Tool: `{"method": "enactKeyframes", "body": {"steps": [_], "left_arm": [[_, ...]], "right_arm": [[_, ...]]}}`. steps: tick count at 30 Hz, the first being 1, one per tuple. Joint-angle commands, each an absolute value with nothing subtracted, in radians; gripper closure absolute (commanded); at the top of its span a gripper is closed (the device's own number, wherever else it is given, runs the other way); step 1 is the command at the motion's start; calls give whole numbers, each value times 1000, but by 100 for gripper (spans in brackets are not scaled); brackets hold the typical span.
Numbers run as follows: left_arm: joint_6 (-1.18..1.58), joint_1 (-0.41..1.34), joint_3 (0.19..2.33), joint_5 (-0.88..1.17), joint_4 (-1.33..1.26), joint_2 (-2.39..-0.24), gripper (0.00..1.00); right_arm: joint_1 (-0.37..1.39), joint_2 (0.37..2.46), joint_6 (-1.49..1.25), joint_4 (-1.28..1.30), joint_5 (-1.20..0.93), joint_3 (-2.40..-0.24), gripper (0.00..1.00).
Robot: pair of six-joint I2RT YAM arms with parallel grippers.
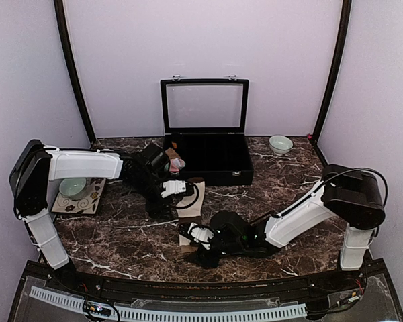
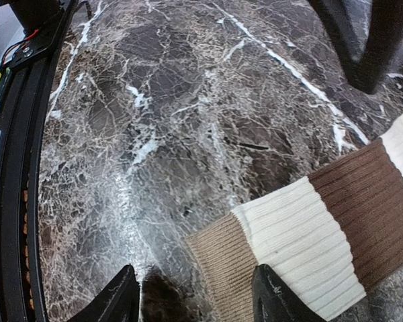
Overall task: Roll the socks
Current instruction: Roll the sock at the center of the board.
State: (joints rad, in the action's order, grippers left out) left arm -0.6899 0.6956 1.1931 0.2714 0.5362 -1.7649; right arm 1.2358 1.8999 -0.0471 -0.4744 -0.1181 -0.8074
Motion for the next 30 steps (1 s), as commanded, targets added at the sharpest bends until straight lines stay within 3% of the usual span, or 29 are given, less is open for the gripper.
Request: {"method": "enactKeyframes", "body": {"steps": [1,17,30], "left_arm": [[-670,695,1234,328,593,-1738,28],[-690,695,1154,427,632,-1677,32],[-677,696,1161,445,639,-1705,34]], "right_arm": [[1234,1927,-70,-523,-197,-844,45],[1188,1791,61,-419,-239,-745,49],[1205,1856,193,-325,-163,-809,65]]}}
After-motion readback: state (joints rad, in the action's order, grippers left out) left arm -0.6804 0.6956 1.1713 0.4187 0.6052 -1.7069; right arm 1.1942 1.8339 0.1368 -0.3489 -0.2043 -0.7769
